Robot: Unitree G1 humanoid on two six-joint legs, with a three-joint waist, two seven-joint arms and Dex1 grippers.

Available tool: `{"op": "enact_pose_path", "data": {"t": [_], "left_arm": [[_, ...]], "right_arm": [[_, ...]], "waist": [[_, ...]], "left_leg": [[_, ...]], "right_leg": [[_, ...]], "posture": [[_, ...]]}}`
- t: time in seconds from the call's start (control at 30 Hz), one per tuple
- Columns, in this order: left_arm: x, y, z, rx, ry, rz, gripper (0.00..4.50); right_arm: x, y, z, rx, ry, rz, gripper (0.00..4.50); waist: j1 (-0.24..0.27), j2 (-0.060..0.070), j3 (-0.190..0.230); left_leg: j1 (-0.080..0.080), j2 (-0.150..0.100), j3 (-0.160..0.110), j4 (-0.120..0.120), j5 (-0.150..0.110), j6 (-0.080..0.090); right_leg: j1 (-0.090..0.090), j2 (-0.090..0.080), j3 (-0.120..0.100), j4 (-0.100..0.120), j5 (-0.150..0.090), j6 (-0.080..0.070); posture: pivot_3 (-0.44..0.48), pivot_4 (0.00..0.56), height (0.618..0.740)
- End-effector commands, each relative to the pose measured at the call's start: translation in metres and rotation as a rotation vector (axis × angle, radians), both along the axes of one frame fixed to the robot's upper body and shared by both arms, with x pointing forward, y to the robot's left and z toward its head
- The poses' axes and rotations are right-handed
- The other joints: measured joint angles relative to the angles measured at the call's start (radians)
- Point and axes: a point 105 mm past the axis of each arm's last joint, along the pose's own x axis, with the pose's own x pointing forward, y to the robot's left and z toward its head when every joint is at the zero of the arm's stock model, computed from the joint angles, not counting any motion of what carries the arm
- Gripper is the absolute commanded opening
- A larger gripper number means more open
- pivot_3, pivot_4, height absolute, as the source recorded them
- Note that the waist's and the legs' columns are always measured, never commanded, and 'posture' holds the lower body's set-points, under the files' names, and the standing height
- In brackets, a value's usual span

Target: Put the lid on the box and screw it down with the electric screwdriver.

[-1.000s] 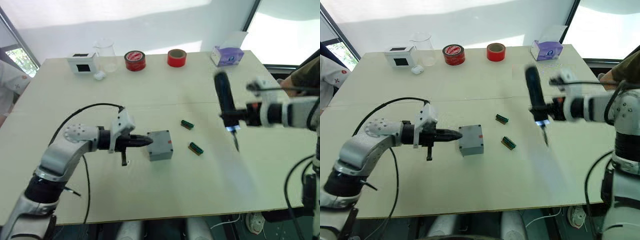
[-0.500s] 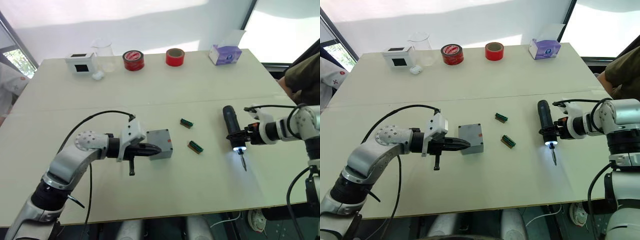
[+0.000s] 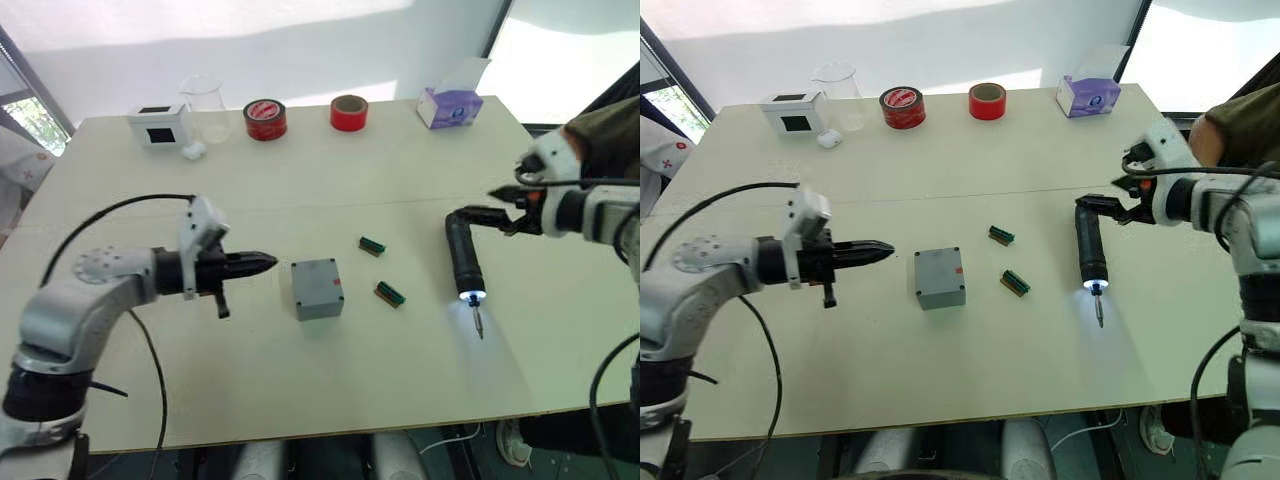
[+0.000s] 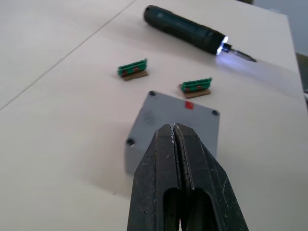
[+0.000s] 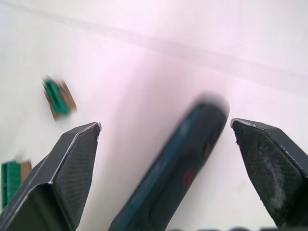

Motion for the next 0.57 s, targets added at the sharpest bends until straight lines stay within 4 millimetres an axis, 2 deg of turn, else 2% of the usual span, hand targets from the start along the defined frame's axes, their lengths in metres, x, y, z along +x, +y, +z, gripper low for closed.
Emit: {"op": "enact_pose_path", "data": {"t": [0.03,0.07,0.13,0.23,0.3,0.4,0.5,0.57], "left_arm": [[-0.019,0.010,-0.004,0.013,0.056,0.008,0.00],[-0.030,0.012,-0.012,0.026,0.109,0.010,0.00],[-0.054,0.012,-0.033,0.069,0.203,-0.009,0.00],[-0.072,0.005,-0.044,0.050,0.266,-0.033,0.00],[-0.077,0.001,-0.047,0.031,0.284,-0.033,0.00],[-0.082,0.000,-0.055,0.040,0.305,-0.031,0.00],[-0.091,-0.002,-0.070,0.044,0.344,-0.035,0.00],[-0.094,-0.005,-0.071,0.015,0.356,-0.039,0.00]], "right_arm": [[-0.044,0.048,0.004,0.081,-0.099,0.236,4.49],[-0.066,0.065,-0.016,0.110,-0.032,0.309,4.49],[-0.104,0.084,-0.053,0.138,0.111,0.386,4.49],[-0.132,0.089,-0.077,0.128,0.228,0.420,4.49],[-0.142,0.089,-0.087,0.117,0.281,0.427,4.49],[-0.148,0.086,-0.093,0.108,0.310,0.429,4.49],[-0.150,0.079,-0.100,0.082,0.339,0.416,4.49],[-0.150,0.077,-0.102,0.067,0.348,0.419,4.49]], "waist": [[0.002,-0.001,0.000],[0.002,-0.003,0.000],[0.007,-0.003,-0.001],[0.019,-0.001,0.001],[0.027,-0.001,0.001],[0.028,-0.003,0.001],[0.026,-0.003,0.001],[0.026,-0.003,0.001]], "left_leg": [[0.000,0.000,0.000,0.001,-0.001,0.002],[0.000,0.000,0.000,0.001,-0.002,0.004],[0.000,0.000,-0.003,0.000,-0.003,0.005],[-0.001,-0.001,-0.001,0.001,-0.004,0.006],[0.001,-0.001,-0.001,0.003,-0.004,0.006],[0.016,0.000,-0.002,0.002,-0.003,0.005],[0.017,0.001,-0.002,0.001,-0.004,0.005],[0.016,0.001,-0.001,0.000,-0.004,0.006]], "right_leg": [[0.001,0.000,0.000,0.000,0.000,0.000],[0.000,0.000,0.000,0.000,0.000,0.000],[0.001,0.000,0.000,0.000,0.000,-0.001],[0.001,-0.003,0.001,-0.001,0.000,-0.001],[0.003,-0.003,0.002,-0.002,0.002,-0.005],[0.019,-0.002,0.000,-0.008,0.001,-0.007],[0.020,-0.002,0.000,-0.009,0.000,-0.006],[0.019,-0.002,0.000,-0.008,0.000,-0.006]], "posture": [[0.000,0.150,0.740],[0.000,0.150,0.740],[0.000,0.150,0.740],[0.000,0.150,0.740],[0.000,0.150,0.740],[0.000,0.150,0.740],[0.000,0.150,0.740],[0.000,0.150,0.740]]}}
